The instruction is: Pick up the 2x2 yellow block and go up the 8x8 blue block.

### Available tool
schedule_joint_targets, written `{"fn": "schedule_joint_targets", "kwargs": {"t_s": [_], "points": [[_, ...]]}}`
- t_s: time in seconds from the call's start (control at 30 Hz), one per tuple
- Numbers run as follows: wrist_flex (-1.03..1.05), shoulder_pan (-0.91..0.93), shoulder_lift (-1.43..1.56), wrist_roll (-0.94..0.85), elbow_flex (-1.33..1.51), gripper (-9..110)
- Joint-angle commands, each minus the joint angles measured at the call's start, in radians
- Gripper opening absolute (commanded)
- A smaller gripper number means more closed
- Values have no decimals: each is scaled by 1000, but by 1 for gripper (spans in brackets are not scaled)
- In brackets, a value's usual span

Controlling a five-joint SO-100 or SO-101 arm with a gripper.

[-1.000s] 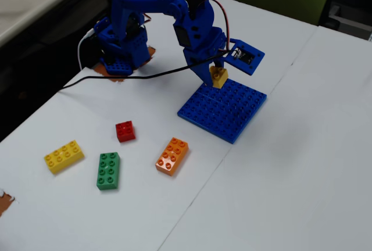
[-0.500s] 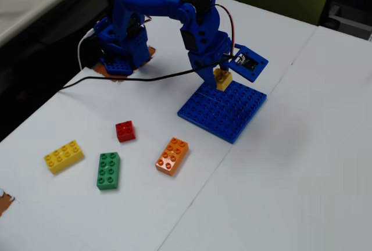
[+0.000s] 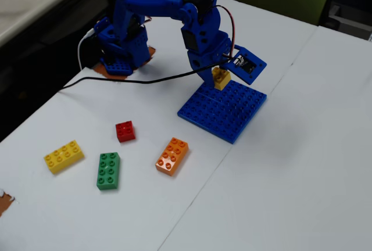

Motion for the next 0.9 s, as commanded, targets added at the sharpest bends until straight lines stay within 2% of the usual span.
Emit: {"fn": "schedule_joint_targets", "kwargs": {"t_s": [0.0,0.87], "points": [[6,-8,0,8,-55,0],[15,-5,-52,-28,-117,0]]}}
